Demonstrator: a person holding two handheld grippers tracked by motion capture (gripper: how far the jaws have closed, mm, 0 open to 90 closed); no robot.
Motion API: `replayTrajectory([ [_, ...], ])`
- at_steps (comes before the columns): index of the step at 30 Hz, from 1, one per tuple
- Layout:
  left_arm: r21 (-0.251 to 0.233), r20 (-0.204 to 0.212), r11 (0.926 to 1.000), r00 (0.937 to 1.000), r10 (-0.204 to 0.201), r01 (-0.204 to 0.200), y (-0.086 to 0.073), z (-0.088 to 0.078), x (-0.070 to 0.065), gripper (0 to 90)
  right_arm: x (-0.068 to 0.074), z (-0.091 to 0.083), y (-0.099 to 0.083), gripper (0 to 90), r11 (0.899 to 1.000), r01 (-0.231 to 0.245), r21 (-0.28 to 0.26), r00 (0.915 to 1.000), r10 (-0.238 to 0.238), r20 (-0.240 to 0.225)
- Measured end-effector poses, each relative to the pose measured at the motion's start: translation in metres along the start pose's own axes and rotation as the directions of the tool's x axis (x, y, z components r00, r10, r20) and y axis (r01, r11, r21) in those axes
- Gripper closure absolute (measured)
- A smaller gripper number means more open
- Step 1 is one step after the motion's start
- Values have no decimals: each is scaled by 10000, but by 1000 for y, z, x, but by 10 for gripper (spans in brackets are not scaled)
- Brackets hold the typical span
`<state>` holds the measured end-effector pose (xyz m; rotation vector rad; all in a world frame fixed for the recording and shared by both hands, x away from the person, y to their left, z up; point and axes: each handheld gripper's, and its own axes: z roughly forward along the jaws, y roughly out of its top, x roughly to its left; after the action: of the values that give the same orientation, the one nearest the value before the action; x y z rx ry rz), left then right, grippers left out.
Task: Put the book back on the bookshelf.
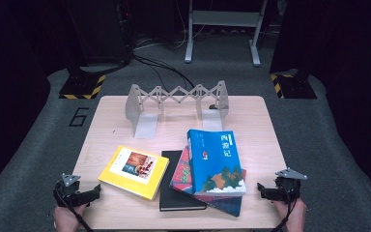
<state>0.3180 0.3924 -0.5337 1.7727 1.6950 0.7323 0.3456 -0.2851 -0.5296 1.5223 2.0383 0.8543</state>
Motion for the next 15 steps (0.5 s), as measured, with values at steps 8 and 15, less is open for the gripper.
replayTrajectory([
  [8, 1, -4, 10000, 10000, -12, 12, 0, 0, 0, 2, 0, 0, 0, 0, 10000, -56, 3, 10000, 56, 31],
  [15, 27, 2, 10000, 10000, -28, 28, 0, 0, 0, 2, 1, 1, 2, 0, 9999, -113, 91, 9999, 113, 1],
])
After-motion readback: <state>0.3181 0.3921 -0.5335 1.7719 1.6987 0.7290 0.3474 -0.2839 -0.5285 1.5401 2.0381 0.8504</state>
